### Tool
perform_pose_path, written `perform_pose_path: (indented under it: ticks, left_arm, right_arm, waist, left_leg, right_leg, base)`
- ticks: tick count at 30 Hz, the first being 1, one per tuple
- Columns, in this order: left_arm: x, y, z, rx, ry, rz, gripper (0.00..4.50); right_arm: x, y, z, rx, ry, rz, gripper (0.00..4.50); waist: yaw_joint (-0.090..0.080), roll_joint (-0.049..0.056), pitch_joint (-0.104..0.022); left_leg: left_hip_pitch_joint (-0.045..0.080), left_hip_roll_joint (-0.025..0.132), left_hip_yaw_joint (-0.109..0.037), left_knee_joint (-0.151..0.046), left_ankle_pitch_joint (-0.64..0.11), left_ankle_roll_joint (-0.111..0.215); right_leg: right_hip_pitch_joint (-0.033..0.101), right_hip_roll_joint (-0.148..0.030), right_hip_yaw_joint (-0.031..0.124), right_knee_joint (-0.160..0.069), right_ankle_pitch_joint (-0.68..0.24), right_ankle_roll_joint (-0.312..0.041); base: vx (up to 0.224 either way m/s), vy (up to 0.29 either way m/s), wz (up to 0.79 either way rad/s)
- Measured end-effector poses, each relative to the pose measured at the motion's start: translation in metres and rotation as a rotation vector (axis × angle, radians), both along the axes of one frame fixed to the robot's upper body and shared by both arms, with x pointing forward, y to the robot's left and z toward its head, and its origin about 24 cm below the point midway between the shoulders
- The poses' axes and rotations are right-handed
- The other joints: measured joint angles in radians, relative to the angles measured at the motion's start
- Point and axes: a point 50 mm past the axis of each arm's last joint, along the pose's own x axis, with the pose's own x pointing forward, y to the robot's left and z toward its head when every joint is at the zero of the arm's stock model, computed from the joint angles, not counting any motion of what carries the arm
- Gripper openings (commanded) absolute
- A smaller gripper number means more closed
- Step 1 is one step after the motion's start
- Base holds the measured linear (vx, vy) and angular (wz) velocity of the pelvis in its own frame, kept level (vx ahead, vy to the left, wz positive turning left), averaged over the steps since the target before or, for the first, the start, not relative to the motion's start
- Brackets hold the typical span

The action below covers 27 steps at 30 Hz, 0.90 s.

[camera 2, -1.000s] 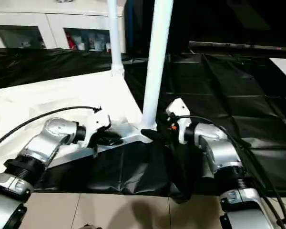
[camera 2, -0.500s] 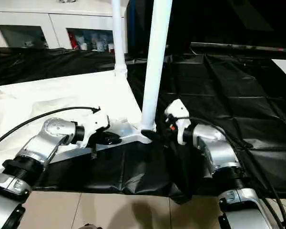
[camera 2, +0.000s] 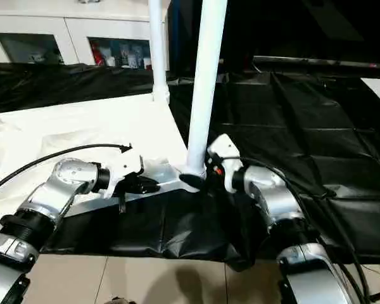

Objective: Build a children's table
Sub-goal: Rotate leg to tighten

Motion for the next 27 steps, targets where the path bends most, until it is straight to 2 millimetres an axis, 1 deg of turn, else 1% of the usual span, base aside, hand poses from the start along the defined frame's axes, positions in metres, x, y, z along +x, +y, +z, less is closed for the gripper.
perform_pose_path:
  ticks: [2,3,4,6,7,10,14,16,19,20,23,27]
  left_arm:
    - [0.000,0.001,0.000,0.001,0.000,0.001,0.00]
    - [0.000,0.001,0.000,0.002,0.000,0.001,0.00]
    - [0.000,0.001,0.000,0.002,0.000,0.001,0.00]
    - [0.000,0.001,0.000,0.003,0.000,0.002,0.00]
    - [0.000,0.001,0.000,0.003,0.000,0.002,0.00]
    - [0.000,0.002,0.000,0.004,0.000,0.002,0.00]
    - [0.000,0.002,0.000,0.004,0.003,0.007,0.00]
    - [0.001,0.002,0.000,0.004,0.004,0.014,0.00]
    - [0.005,-0.002,-0.003,-0.021,0.009,0.087,0.00]
    - [0.008,-0.005,-0.004,-0.030,0.007,0.126,0.00]
    - [0.019,-0.023,-0.005,-0.038,-0.010,0.233,0.00]
    - [0.023,-0.042,-0.008,-0.064,-0.017,0.304,0.00]
  right_arm:
    - [0.000,-0.001,-0.002,0.000,0.006,-0.002,3.84]
    - [0.000,-0.001,-0.002,0.000,0.006,-0.002,3.61]
    - [0.000,-0.001,-0.002,0.000,0.007,-0.003,3.61]
    - [-0.001,0.000,-0.003,0.004,0.010,0.003,3.42]
    - [-0.001,0.001,-0.003,0.006,0.012,0.004,3.42]
    - [-0.001,0.001,-0.003,0.009,0.011,0.006,3.07]
    - [0.000,0.003,-0.005,0.020,0.015,0.002,2.81]
    - [0.000,0.003,-0.006,0.027,0.017,-0.007,2.79]
    - [0.003,0.006,-0.009,0.055,0.014,-0.104,2.76]
    - [0.005,0.008,-0.012,0.068,0.012,-0.173,2.76]
    - [0.013,0.018,-0.016,0.102,0.001,-0.428,2.75]
    - [0.019,0.021,-0.017,0.099,0.000,-0.601,2.75]
  waist:
    - [-0.001,0.000,0.000]
    - [-0.001,0.000,0.000]
    - [-0.001,0.000,0.000]
    - [-0.001,0.000,0.000]
    - [-0.001,0.000,0.000]
    - [-0.002,0.000,0.000]
    - [-0.002,0.000,0.000]
    - [-0.002,0.000,0.000]
    - [-0.003,0.000,0.000]
    - [-0.003,0.000,0.000]
    - [-0.003,0.000,0.000]
    - [-0.005,0.001,0.000]
  left_leg:
    - [0.000,0.000,0.000,0.000,0.000,0.000]
    - [0.000,0.000,0.000,0.000,0.000,0.000]
    - [0.000,0.000,0.000,0.000,0.000,0.000]
    - [0.000,0.000,0.000,0.000,0.000,0.000]
    - [0.000,0.000,0.000,0.000,0.000,0.000]
    - [0.000,0.000,0.000,0.000,0.000,0.000]
    - [0.001,0.000,0.000,0.000,0.000,0.000]
    - [0.001,0.000,0.000,0.000,0.000,0.000]
    - [0.002,0.000,0.000,0.001,0.000,0.000]
    - [0.004,0.000,0.000,0.001,0.000,0.000]
    - [0.004,-0.001,-0.001,0.001,0.000,0.000]
    - [0.004,-0.002,-0.001,0.001,0.000,0.000]
  right_leg:
    - [0.000,0.000,0.000,0.000,0.000,0.000]
    - [0.000,0.000,0.000,0.000,0.000,0.000]
    - [0.000,0.000,0.000,0.000,0.000,0.000]
    - [0.000,0.000,0.000,0.001,0.000,0.000]
    - [0.000,0.000,0.000,0.001,0.000,0.000]
    - [0.000,0.000,0.000,0.001,0.000,0.000]
    - [0.000,0.000,0.000,0.002,0.000,0.000]
    - [0.000,0.000,0.000,0.003,0.000,0.000]
    - [0.000,0.000,0.001,0.005,0.000,0.000]
    - [0.000,0.000,0.001,0.005,0.000,0.000]
    - [0.000,-0.001,0.001,0.005,-0.002,0.004]
    - [0.001,-0.001,0.002,0.004,-0.003,0.004]
  base:
    - [0.000,0.000,0.00]
    - [0.000,0.000,0.00]
    - [0.000,0.000,0.00]
    - [0.000,0.000,0.00]
    - [0.000,0.000,0.00]
    - [0.000,0.000,0.00]
    - [0.000,0.000,0.00]
    - [0.000,0.000,0.00]
    - [0.000,0.000,0.00]
    - [0.000,0.000,0.00]
    - [0.000,0.000,0.00]
    - [0.000,0.000,0.00]
